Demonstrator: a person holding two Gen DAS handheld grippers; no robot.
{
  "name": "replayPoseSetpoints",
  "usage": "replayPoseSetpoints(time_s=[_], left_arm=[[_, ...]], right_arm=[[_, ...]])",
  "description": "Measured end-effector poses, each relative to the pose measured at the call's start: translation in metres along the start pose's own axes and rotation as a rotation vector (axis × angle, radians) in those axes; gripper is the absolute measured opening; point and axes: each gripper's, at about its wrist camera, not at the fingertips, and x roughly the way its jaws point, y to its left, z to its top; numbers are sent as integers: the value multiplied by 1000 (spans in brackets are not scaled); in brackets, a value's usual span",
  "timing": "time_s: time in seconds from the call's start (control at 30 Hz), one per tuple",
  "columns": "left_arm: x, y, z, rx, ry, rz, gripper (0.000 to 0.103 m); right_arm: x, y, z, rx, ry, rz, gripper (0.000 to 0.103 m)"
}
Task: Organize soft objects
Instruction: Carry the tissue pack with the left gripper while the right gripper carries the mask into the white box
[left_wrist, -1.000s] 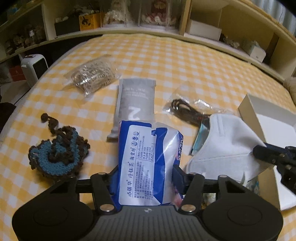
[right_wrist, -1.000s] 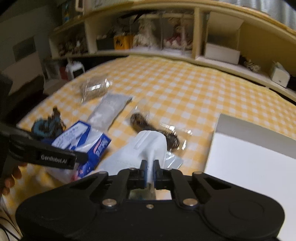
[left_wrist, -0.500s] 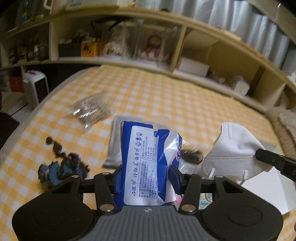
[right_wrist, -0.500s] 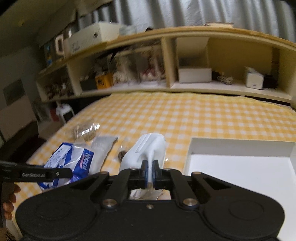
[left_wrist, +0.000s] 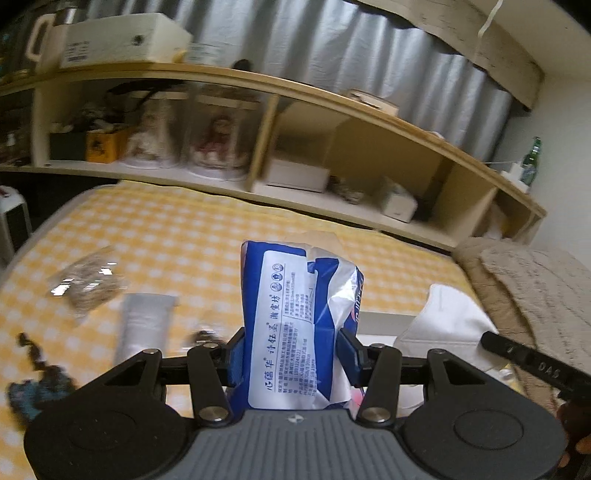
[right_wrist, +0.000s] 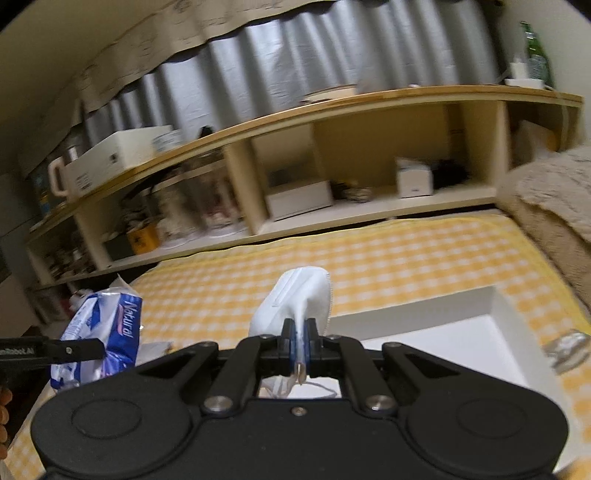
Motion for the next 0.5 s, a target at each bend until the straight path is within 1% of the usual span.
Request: replayPoseSetpoints(time_s=[0.17,0.3,0.4,0.5], left_arm=[[18,-36,0,0,31,-79,51],[35,-66,-9,13,67,-131,51],[53,-84,-14,10,101,-158,51],[76,-95,-15,-4,127,-162,51]], right_arm=[[-6,-37,1,67,6,-43,5],[-1,-63,1,120,21,-81,5],[8,-79,0,142,42,-110,5],[19,-90,-1,166,70,-126,5]])
